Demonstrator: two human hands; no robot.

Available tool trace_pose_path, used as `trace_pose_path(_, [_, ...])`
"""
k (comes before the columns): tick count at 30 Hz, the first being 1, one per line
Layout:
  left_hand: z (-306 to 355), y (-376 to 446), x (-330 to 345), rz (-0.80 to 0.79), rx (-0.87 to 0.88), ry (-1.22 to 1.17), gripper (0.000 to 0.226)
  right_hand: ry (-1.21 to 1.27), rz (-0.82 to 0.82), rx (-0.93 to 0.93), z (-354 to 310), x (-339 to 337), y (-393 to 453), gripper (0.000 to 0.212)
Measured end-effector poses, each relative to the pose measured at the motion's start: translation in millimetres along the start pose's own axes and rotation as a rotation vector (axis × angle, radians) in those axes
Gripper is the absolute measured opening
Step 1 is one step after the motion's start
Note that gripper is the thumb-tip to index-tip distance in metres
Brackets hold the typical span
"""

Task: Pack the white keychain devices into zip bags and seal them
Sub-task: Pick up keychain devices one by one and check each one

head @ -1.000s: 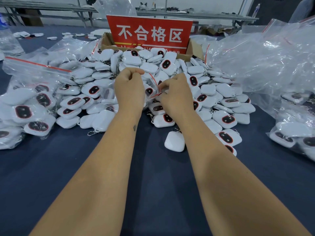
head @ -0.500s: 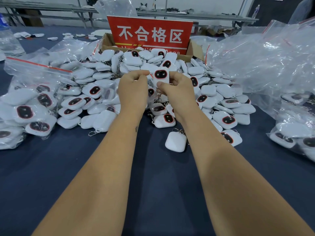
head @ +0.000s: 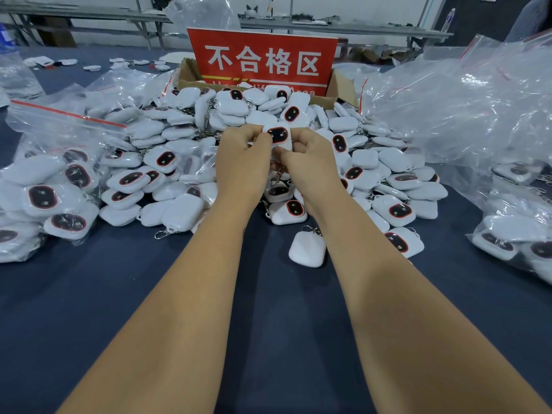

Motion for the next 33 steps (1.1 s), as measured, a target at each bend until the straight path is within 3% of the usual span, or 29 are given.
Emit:
trace_pose_path(23, [0.1, 0.6, 1.0, -0.015, 0.000, 0.041, 0.022, 0.171, 0.028, 0.071, -1.9, 1.4, -0.2, 0.026])
trace_pose_path(33, [1.1, 1.4, 0.9, -0.038, -0.006, 0.081, 0.021, 0.116, 0.041, 0.057, -4.1, 0.6, -1.9, 0.022])
Point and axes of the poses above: each hand's wrist, its own y-axis towards the middle knuckle, its own x-axis out of the palm, z = x × y, the point moved 2 cm from there along y, towards the middle knuckle, and after that the axes turned 1 degree about -y, right-handed, at the moved point
